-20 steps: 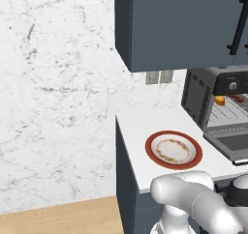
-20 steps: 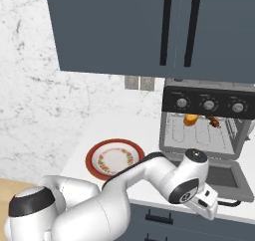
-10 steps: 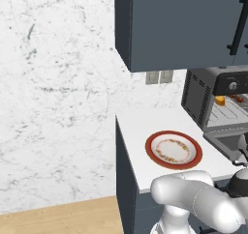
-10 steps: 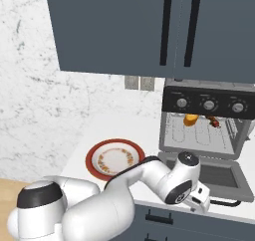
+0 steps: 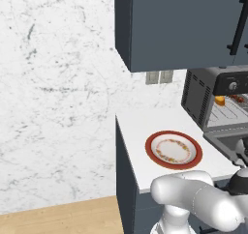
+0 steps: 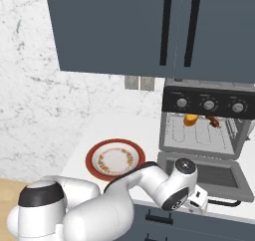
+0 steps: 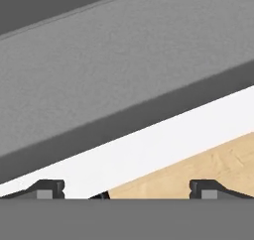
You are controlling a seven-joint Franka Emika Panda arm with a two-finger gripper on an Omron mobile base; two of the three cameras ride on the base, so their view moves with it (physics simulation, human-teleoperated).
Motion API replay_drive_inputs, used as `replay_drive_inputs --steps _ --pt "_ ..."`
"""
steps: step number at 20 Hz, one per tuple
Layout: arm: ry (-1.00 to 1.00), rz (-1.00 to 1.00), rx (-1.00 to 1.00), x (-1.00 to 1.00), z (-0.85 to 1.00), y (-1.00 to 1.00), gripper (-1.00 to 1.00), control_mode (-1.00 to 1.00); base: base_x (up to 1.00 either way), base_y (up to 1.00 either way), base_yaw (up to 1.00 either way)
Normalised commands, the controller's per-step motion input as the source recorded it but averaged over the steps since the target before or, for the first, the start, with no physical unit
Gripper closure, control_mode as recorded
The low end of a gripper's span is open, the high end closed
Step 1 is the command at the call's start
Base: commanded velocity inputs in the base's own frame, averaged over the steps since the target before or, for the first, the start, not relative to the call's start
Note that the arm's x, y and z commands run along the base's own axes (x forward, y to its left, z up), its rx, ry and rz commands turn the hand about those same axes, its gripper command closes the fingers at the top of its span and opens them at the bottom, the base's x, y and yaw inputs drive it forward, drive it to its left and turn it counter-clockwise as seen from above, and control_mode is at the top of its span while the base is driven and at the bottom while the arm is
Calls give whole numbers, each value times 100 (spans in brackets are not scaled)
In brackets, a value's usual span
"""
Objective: Pick up the kebab skewer and baguette bread, and place them inside the toaster oven. Close the toaster oven door and start by setting the timer.
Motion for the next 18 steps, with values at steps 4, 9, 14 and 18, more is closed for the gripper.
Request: replay_drive_inputs --steps 4,9,14,18 --pt "-10 6 -7 40 -10 6 -100 -100 0 0 0" --pt "-3 10 -13 2 -34 0 -100 -100 0 0 0" --pt "0 9 -11 3 -15 0 -100 -100 0 0 0" --pt "-3 4 -8 35 -2 2 -100 -100 0 0 0"
